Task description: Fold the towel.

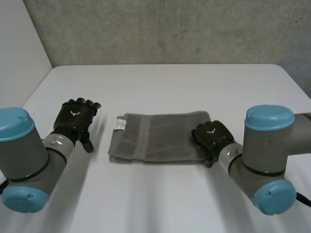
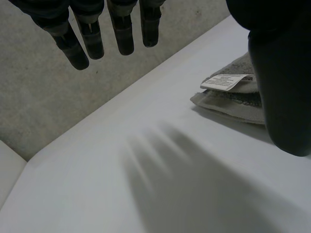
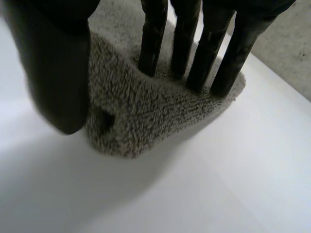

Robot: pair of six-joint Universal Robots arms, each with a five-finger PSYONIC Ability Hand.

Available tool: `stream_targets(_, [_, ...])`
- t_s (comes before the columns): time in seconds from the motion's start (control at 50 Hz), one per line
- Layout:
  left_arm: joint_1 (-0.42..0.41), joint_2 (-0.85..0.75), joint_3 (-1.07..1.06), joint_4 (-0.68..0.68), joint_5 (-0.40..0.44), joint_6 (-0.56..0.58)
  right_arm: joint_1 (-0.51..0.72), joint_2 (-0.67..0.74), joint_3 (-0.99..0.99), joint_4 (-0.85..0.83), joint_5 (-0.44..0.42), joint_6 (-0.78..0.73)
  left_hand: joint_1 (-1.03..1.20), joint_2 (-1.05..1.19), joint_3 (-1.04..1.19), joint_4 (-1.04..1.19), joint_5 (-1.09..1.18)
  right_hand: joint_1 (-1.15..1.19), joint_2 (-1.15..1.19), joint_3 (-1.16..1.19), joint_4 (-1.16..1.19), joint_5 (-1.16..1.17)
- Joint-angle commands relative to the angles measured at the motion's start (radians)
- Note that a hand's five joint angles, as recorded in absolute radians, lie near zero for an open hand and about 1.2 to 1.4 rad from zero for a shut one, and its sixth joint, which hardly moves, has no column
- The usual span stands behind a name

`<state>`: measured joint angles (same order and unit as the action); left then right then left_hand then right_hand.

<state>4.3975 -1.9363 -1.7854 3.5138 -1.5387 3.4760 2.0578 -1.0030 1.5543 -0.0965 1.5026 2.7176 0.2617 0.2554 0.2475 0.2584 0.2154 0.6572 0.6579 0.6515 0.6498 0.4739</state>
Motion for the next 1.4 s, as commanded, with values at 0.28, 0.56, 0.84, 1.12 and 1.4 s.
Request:
stream_targets(0.28, [-0.012,0.054,0.070,-0.002,-0.008,-0.018,0.195,0.006,-0.353,0.020,0.044,-0.226,-0.086,-0.080,-0.072,-0.083,-0.215,0.739,0.738,0.745,0.746,0.748])
stream_targets(0.56, [-0.016,0.100,0.182,-0.009,-0.054,-0.210,0.433,0.362,-0.741,0.213,-0.111,-0.349,-0.086,-0.080,-0.072,-0.083,-0.215,-0.050,-0.050,-0.044,-0.042,-0.041])
stream_targets(0.84, [-0.049,0.027,0.244,-0.030,-0.054,-0.218,0.357,0.175,-0.622,0.216,-0.004,-0.004,-0.086,-0.080,-0.072,-0.083,-0.215,-0.483,-0.483,-0.477,-0.475,-0.474])
stream_targets(1.12, [-0.199,-0.130,0.281,-0.107,-0.055,-0.259,0.185,0.098,-0.445,0.216,-0.013,0.177,-0.078,-0.071,-0.063,-0.074,-0.206,-0.483,-0.483,-0.477,-0.475,-0.474])
stream_targets(1.4, [-0.222,-0.280,0.296,-0.170,-0.081,-0.245,0.171,0.254,-0.493,0.215,-0.008,0.179,-0.078,-0.071,-0.063,-0.074,-0.206,-0.483,-0.483,-0.477,-0.475,-0.474])
